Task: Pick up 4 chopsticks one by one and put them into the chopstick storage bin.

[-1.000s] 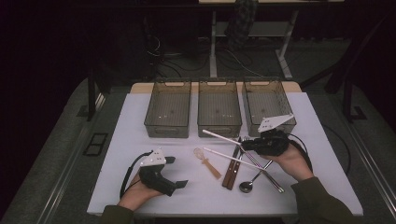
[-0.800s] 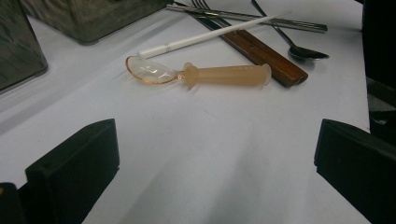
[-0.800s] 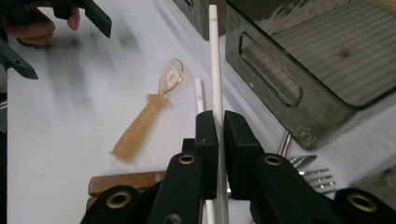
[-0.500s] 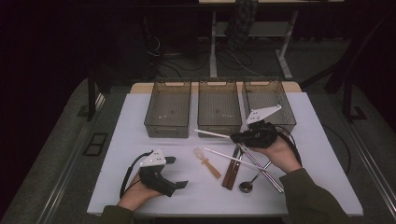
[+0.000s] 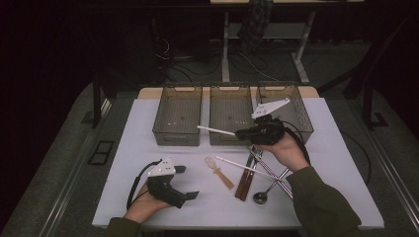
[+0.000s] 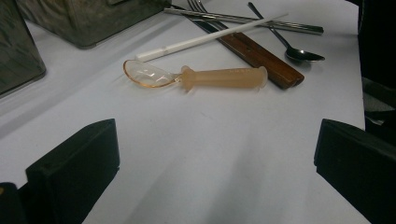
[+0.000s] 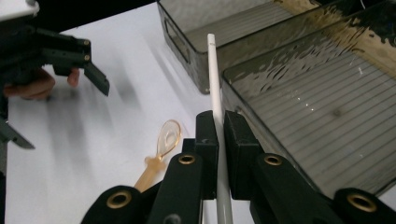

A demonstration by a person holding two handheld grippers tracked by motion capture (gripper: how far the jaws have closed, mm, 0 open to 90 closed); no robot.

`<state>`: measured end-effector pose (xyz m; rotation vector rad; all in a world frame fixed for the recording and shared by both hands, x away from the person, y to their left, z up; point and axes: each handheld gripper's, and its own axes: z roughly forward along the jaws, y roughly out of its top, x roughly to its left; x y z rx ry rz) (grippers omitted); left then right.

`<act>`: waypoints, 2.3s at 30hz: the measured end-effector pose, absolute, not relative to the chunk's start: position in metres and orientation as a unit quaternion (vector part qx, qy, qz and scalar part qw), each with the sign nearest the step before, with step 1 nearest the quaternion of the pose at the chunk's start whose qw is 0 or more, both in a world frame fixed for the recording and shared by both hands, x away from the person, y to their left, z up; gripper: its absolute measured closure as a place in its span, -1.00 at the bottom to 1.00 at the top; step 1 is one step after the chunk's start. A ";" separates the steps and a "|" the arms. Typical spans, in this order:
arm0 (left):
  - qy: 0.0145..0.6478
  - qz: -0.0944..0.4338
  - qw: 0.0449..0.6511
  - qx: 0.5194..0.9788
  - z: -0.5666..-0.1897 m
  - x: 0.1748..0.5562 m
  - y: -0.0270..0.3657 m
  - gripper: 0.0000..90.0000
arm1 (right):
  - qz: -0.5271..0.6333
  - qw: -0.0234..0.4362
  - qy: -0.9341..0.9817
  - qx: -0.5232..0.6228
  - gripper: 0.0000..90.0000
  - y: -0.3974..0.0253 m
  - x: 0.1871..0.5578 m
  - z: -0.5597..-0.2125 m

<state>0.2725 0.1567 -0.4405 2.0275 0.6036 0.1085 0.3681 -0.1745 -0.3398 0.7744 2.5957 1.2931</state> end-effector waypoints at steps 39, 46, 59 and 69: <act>0.252 0.044 0.491 0.833 -0.440 0.273 0.159 -1.00 | 0.389 0.109 0.853 0.329 0.88 -0.062 0.451 -0.334; 0.252 0.045 0.489 0.834 -0.440 0.273 0.159 -1.00 | 0.377 0.113 0.849 0.354 0.88 -0.048 0.468 -0.348; 0.256 0.045 0.491 0.832 -0.440 0.273 0.161 -1.00 | 0.357 0.115 0.851 0.367 0.88 -0.006 0.489 -0.366; 0.254 0.043 0.491 0.832 -0.440 0.273 0.160 -1.00 | 0.341 0.120 0.854 0.376 0.88 0.016 0.499 -0.376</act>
